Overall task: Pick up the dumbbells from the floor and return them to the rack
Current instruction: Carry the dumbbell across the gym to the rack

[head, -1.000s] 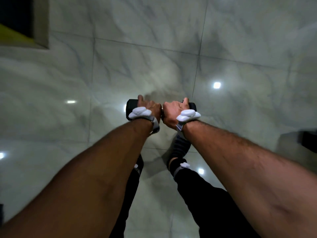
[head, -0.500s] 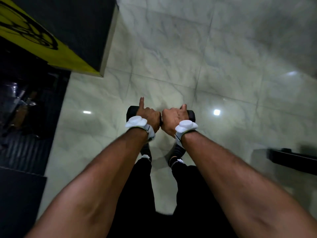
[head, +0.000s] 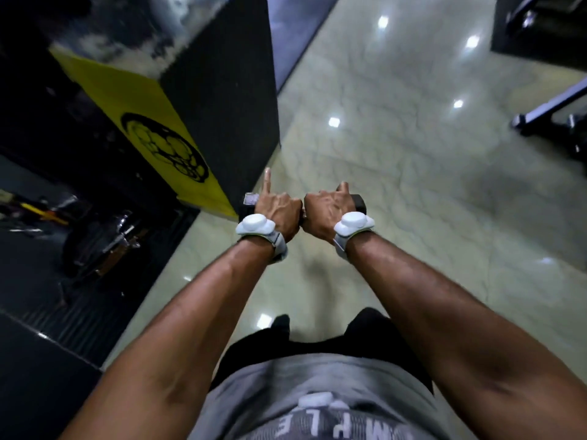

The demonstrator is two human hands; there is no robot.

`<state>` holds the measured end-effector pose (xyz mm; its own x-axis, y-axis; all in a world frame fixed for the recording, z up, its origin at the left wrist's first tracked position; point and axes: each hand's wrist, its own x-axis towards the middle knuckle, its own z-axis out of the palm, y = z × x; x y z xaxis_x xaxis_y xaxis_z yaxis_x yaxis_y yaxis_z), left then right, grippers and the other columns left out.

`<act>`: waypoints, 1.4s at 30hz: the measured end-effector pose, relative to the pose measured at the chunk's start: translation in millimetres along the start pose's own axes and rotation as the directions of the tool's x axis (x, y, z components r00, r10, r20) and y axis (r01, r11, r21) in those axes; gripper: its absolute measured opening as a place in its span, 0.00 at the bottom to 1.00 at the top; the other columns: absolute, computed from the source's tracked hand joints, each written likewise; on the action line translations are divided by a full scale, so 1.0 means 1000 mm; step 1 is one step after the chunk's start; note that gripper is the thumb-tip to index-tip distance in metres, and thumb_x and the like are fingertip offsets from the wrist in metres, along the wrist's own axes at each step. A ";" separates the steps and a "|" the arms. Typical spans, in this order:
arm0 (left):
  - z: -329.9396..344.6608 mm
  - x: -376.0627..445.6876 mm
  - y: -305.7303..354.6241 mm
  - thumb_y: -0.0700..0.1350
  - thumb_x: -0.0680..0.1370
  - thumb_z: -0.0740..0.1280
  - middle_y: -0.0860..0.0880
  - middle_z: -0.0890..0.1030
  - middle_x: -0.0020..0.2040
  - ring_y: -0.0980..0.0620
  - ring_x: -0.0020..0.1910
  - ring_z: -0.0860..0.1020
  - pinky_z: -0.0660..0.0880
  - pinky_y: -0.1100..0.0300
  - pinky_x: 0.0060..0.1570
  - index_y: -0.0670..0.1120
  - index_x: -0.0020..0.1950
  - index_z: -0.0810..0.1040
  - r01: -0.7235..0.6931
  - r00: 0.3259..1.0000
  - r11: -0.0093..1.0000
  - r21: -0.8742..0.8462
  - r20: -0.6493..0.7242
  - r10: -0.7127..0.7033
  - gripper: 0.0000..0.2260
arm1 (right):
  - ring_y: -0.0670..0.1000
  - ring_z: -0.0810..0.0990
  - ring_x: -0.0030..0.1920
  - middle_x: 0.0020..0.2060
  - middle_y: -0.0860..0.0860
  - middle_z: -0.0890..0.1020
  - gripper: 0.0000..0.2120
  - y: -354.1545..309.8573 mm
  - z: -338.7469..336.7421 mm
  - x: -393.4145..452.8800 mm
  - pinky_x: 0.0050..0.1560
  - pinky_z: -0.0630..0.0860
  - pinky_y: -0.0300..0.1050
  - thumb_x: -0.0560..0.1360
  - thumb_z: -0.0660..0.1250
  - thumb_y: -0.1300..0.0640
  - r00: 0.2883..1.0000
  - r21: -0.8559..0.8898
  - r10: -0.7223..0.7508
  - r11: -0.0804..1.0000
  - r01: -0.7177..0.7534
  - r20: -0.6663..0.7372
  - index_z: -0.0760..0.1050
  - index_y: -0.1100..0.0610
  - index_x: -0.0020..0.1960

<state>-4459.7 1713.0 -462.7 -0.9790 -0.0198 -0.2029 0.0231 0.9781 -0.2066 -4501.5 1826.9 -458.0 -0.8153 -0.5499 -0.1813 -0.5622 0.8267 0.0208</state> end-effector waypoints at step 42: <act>-0.044 -0.563 0.036 0.48 0.75 0.63 0.50 0.82 0.41 0.45 0.43 0.82 0.65 0.48 0.64 0.52 0.38 0.67 0.950 0.308 0.312 -0.007 0.168 -0.936 0.07 | 0.58 0.83 0.38 0.38 0.54 0.84 0.11 -0.308 -0.084 -0.352 0.56 0.64 0.56 0.71 0.66 0.47 0.144 -0.312 -0.976 0.189 0.931 -0.160 0.67 0.50 0.37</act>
<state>-3917.0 1768.3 -313.6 -0.2895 -0.9567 -0.0302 -0.9243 0.2876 -0.2510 -4053.3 1755.5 -317.8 0.4091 -0.9057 0.1112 -0.9086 -0.3930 0.1416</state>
